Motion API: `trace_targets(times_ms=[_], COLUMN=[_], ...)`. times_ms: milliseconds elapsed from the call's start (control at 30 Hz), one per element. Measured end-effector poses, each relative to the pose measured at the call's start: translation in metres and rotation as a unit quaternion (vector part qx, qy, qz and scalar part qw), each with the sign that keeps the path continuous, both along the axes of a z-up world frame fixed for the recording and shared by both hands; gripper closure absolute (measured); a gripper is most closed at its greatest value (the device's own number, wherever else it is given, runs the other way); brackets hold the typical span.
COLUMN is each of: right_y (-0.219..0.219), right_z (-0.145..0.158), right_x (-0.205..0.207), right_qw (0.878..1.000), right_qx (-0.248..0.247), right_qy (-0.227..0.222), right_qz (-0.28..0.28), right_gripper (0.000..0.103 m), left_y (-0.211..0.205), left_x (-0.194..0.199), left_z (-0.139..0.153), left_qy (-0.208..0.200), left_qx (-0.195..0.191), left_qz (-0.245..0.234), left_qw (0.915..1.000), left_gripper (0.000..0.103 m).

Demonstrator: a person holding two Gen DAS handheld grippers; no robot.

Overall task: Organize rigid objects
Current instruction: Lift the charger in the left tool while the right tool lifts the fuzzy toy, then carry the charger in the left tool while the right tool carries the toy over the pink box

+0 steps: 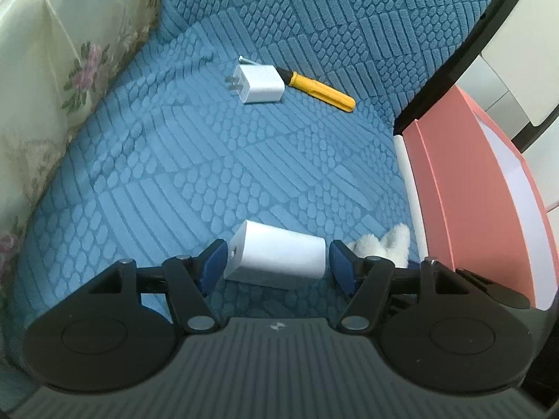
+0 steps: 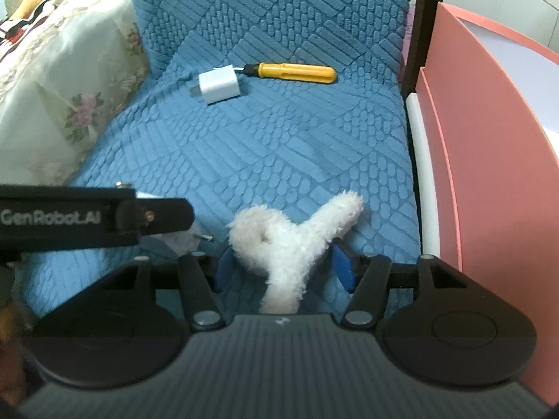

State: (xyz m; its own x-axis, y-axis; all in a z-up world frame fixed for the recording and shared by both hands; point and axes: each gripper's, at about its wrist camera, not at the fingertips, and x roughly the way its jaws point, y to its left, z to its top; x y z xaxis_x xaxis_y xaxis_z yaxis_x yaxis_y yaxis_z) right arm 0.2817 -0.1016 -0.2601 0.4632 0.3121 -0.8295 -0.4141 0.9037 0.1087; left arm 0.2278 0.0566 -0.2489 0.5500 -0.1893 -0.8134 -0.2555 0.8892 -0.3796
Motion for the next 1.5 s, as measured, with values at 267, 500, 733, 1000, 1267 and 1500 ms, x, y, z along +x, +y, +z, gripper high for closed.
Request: trace_targets(times_ms=[267, 500, 733, 1000, 1267, 1500], right_y=[-0.004, -0.012, -0.013, -0.023, -0.042, -0.058], right_z=[0.003, 0.003, 0.011, 0.033, 0.075, 0.114], right_x=[-0.003, -0.008, -0.014, -0.019, -0.033, -0.052], right_qw=[1.000, 1.000, 0.999, 0.999, 0.999, 0.998], right_qx=[-0.010, -0.015, -0.010, -0.003, 0.016, 0.025], right_qy=[-0.011, -0.008, -0.021, -0.028, -0.036, -0.044], right_qz=[0.016, 0.024, 0.034, 0.024, 0.027, 0.030], right_gripper=[0.044, 0.044, 0.044, 0.044, 0.044, 0.044], left_y=[-0.003, -0.007, -0.011, -0.001, -0.006, -0.013], left_x=[0.001, 0.002, 0.001, -0.009, -0.035, -0.066], left_z=[-0.002, -0.006, -0.001, 0.012, 0.043, 0.088], left_qy=[0.003, 0.003, -0.009, -0.011, -0.017, -0.033], left_qx=[0.010, 0.032, 0.053, 0.049, 0.051, 0.040], left_qz=[-0.008, -0.009, -0.014, -0.007, 0.003, 0.015], left_qw=[0.9999, 0.9994, 0.9984, 0.9987, 0.9985, 0.9985], left_gripper=[0.033, 0.035, 0.041, 0.045, 0.045, 0.045])
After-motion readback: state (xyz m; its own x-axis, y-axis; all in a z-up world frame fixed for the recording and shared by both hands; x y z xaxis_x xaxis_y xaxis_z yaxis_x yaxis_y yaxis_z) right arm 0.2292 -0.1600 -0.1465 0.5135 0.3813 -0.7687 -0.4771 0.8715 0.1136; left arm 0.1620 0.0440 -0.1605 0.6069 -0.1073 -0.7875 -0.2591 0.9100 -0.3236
